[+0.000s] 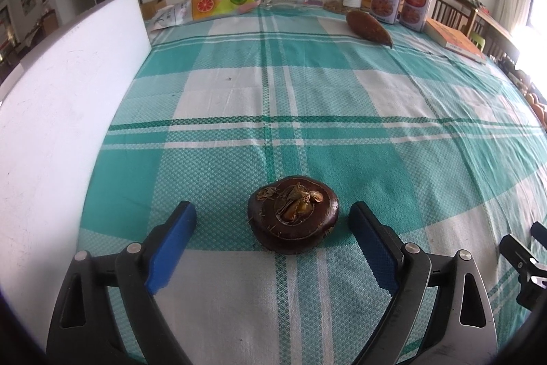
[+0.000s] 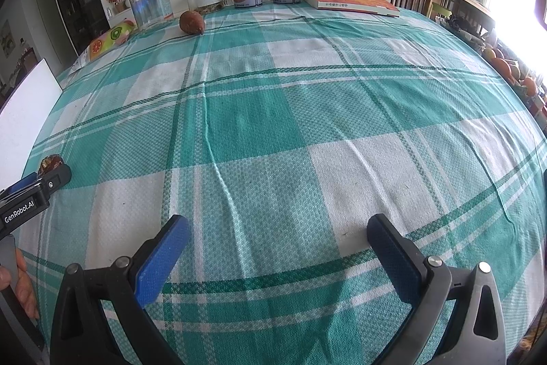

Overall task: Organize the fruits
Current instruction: 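Grasp the dark brown round fruit with the left tool and lift it, then grasp the last sweet potato with the right tool while the left holds the brown fruit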

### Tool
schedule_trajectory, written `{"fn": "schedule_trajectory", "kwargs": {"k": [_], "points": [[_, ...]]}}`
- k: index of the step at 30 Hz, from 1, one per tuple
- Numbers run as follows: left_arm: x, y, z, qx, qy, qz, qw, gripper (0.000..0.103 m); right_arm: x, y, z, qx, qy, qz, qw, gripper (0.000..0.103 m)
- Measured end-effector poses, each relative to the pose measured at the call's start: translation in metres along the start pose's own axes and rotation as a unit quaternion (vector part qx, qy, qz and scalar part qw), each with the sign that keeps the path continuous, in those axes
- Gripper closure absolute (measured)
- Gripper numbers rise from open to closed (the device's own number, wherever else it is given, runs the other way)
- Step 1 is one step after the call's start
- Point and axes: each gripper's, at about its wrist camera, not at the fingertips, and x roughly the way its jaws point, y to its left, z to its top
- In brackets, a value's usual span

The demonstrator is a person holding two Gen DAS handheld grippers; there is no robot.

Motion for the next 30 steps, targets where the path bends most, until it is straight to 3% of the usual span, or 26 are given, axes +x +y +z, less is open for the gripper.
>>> {"fn": "schedule_trajectory", "kwargs": {"k": [4, 8, 14, 17, 19, 24, 27, 30], "points": [[0.000, 0.000, 0.000, 0.000, 0.000, 0.000, 1.0000, 0.010, 0.002, 0.002, 0.002, -0.022, 0.013, 0.005, 1.000, 0.000], [0.000, 0.000, 0.000, 0.000, 0.000, 0.000, 1.0000, 0.010, 0.015, 0.007, 0.033, -0.047, 0.027, 0.071, 0.996, 0.000], [0.000, 0.000, 0.000, 0.000, 0.000, 0.000, 1.0000, 0.010, 0.059, 0.043, 0.144, -0.074, -0.032, 0.122, 0.989, 0.000], [0.000, 0.001, 0.000, -0.001, 0.000, -0.002, 1.0000, 0.010, 0.096, 0.070, 0.201, -0.081, -0.023, 0.161, 0.983, 0.001], [0.001, 0.000, 0.000, -0.001, 0.000, -0.002, 1.0000, 0.010, 0.119, 0.085, 0.232, -0.074, -0.010, 0.165, 0.984, 0.002], [0.001, 0.000, 0.000, -0.001, 0.000, -0.002, 1.0000, 0.009, 0.169, 0.120, 0.274, -0.095, 0.034, 0.119, 0.988, 0.020], [0.001, 0.000, 0.000, 0.000, 0.000, -0.001, 1.0000, 0.009, 0.182, 0.127, 0.280, -0.085, 0.056, 0.144, 0.984, 0.057], [0.001, 0.000, 0.000, 0.000, 0.000, -0.001, 1.0000, 0.009, 0.176, 0.121, 0.273, -0.062, 0.062, 0.155, 0.984, 0.061]]}}
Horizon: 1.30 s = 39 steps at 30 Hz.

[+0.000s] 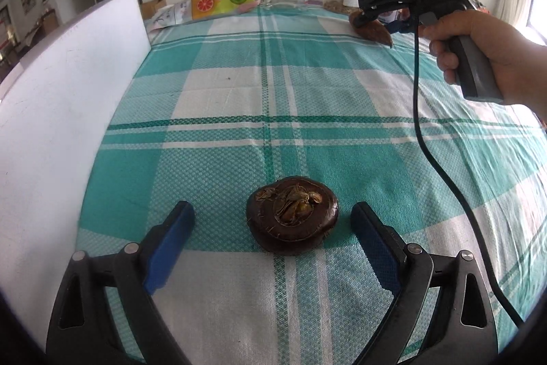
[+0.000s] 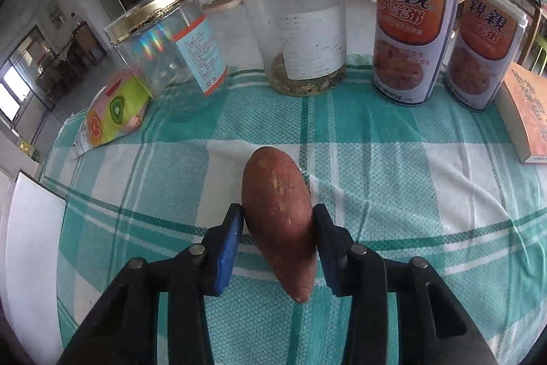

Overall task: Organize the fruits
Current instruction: 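Grasp the last sweet potato with the right tool while the left holds the brown fruit, then carry the brown fruit and sweet potato over the box and open both tools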

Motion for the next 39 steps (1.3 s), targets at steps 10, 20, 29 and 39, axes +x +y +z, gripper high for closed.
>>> {"fn": "schedule_trajectory", "kwargs": {"k": [10, 20, 29, 39], "points": [[0.000, 0.000, 0.000, 0.000, 0.000, 0.001, 1.0000, 0.009, -0.098, -0.016, -0.140, 0.058, 0.047, 0.079, 0.994, 0.061], [0.000, 0.000, 0.001, 0.000, 0.000, 0.001, 1.0000, 0.009, -0.164, 0.025, -0.314, -0.012, -0.072, -0.059, 0.996, 0.062], [-0.005, 0.008, 0.000, -0.019, -0.009, -0.039, 0.9990, 0.007, -0.166, 0.020, -0.321, 0.007, -0.091, -0.027, 0.995, 0.022], [-0.006, -0.011, -0.001, 0.050, 0.011, -0.021, 0.9985, 0.013, -0.173, 0.005, -0.300, 0.031, -0.062, 0.027, 0.997, 0.021]]}}
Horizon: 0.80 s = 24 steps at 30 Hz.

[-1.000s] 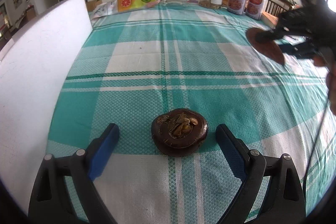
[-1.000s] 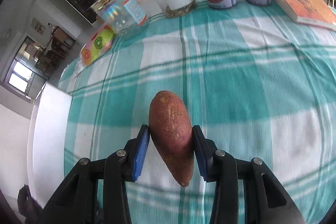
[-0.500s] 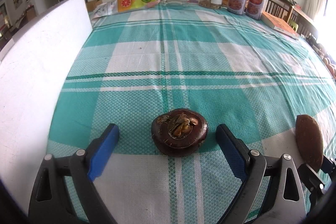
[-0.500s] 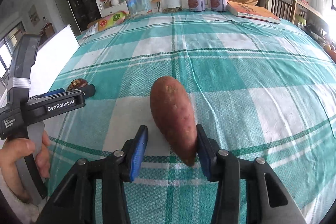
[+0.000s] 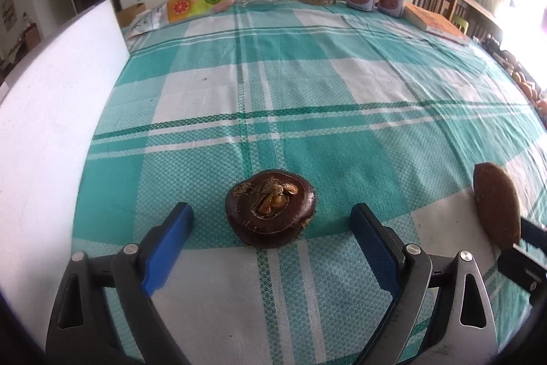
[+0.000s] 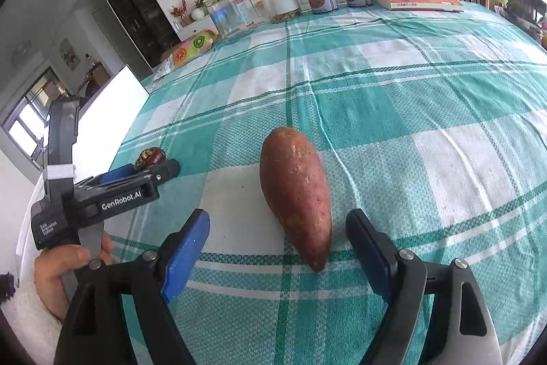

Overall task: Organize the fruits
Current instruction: 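Carry the brown fruit and sweet potato over the box and open both tools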

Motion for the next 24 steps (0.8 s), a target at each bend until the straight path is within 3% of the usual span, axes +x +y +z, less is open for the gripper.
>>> {"fn": "schedule_trajectory", "kwargs": {"k": [3, 5, 9, 13, 17, 19, 24], "points": [[-0.007, -0.004, 0.002, 0.009, -0.001, -0.016, 0.9998, 0.054, 0.013, 0.013, 0.025, -0.055, 0.058, -0.030, 0.996, 0.027], [-0.008, -0.006, 0.004, 0.011, 0.004, -0.010, 0.9999, 0.054, 0.027, 0.015, 0.033, -0.076, 0.107, -0.056, 0.990, 0.061], [-0.043, 0.014, -0.004, -0.056, 0.000, -0.073, 0.9958, 0.055, 0.014, 0.009, 0.033, -0.044, 0.107, -0.035, 0.993, 0.062], [-0.120, 0.034, -0.020, -0.097, -0.027, -0.165, 0.9811, 0.055, -0.014, 0.026, 0.026, 0.016, 0.093, 0.078, 0.992, 0.062], [-0.191, 0.070, -0.034, -0.116, -0.051, -0.203, 0.9709, 0.054, -0.041, 0.102, 0.033, -0.016, 0.074, 0.170, 0.983, 0.062], [-0.216, 0.102, -0.040, -0.133, -0.069, -0.185, 0.9712, 0.054, -0.049, 0.151, 0.035, -0.046, 0.071, 0.206, 0.975, 0.062], [-0.230, 0.193, -0.058, -0.187, -0.074, -0.061, 0.9777, 0.054, -0.035, 0.274, 0.025, -0.119, 0.106, 0.265, 0.951, 0.062]]}}
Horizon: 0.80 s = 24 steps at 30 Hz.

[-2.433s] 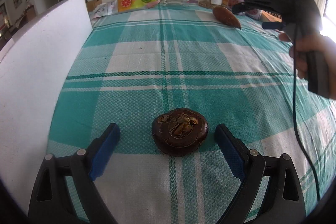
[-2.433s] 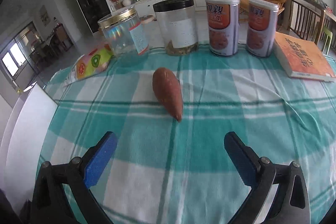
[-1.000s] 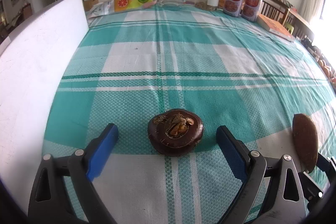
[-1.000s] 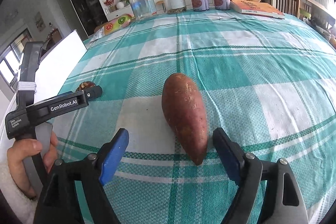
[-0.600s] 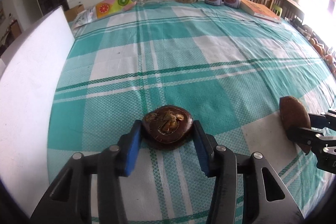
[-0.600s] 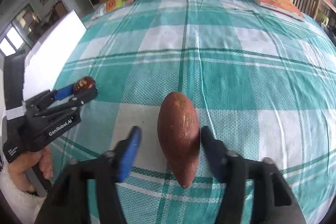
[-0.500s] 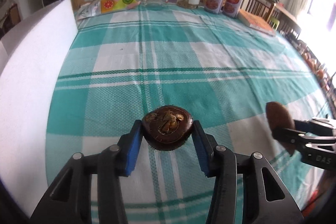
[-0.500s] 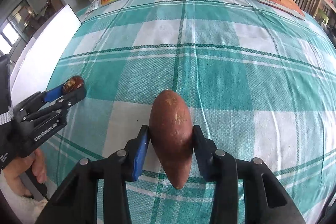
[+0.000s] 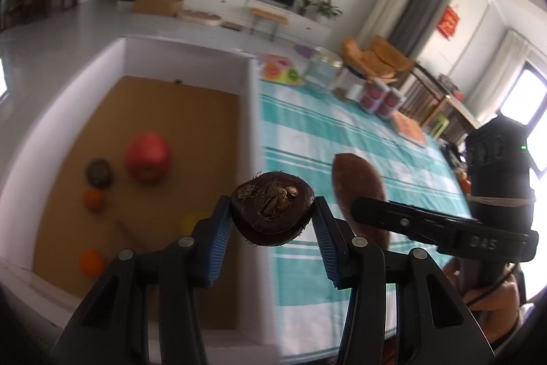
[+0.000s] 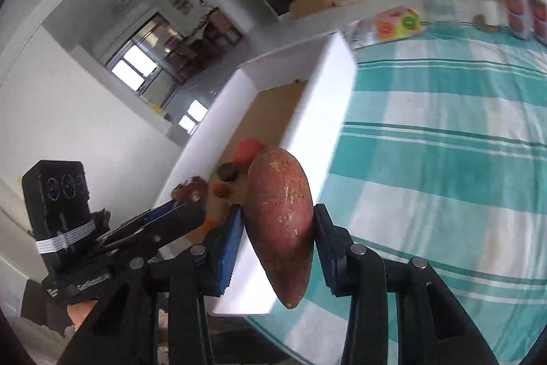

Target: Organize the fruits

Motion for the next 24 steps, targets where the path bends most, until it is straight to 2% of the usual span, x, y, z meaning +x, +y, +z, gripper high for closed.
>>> {"fn": "schedule_trajectory", "kwargs": {"k": [3, 5, 8, 11, 12, 13, 14, 16, 18, 20, 22, 24], "points": [[0.008, 0.049, -0.003, -0.013, 0.007, 0.099, 0.9950, 0.054, 0.049, 0.046, 0.003, -0.049, 0.034, -0.007, 0.998, 0.062], [0.016, 0.075, -0.008, -0.024, 0.020, 0.137, 0.9900, 0.054, 0.079, 0.067, -0.001, -0.075, 0.057, -0.017, 0.995, 0.062], [0.028, 0.099, -0.018, -0.037, 0.041, 0.166, 0.9846, 0.054, 0.113, 0.088, -0.005, -0.099, 0.078, -0.034, 0.991, 0.062], [0.031, 0.104, -0.025, -0.036, 0.047, 0.184, 0.9811, 0.050, 0.133, 0.100, -0.008, -0.119, 0.086, -0.058, 0.987, 0.061], [0.030, 0.101, -0.026, -0.032, 0.043, 0.191, 0.9802, 0.042, 0.134, 0.102, -0.008, -0.123, 0.083, -0.060, 0.987, 0.060], [0.026, 0.098, -0.027, -0.026, 0.037, 0.198, 0.9792, 0.033, 0.133, 0.103, -0.007, -0.126, 0.080, -0.060, 0.987, 0.054], [0.023, 0.095, -0.026, -0.020, 0.027, 0.206, 0.9780, 0.030, 0.128, 0.105, -0.006, -0.129, 0.072, -0.063, 0.987, 0.044], [0.017, 0.087, -0.025, -0.007, 0.009, 0.220, 0.9755, 0.027, 0.116, 0.107, -0.004, -0.135, 0.050, -0.074, 0.987, 0.032], [0.007, 0.080, -0.023, 0.004, -0.007, 0.226, 0.9740, 0.022, 0.102, 0.107, -0.002, -0.137, 0.032, -0.084, 0.987, 0.025], [-0.006, 0.074, -0.021, 0.013, -0.037, 0.233, 0.9717, 0.021, 0.085, 0.102, 0.003, -0.138, 0.015, -0.101, 0.985, 0.014], [-0.016, 0.066, -0.021, 0.018, -0.065, 0.253, 0.9650, 0.015, 0.070, 0.099, 0.003, -0.136, -0.002, -0.124, 0.983, 0.010], [-0.023, 0.058, -0.018, 0.019, -0.079, 0.284, 0.9555, 0.014, 0.057, 0.094, 0.001, -0.127, -0.012, -0.144, 0.981, 0.010]]}}
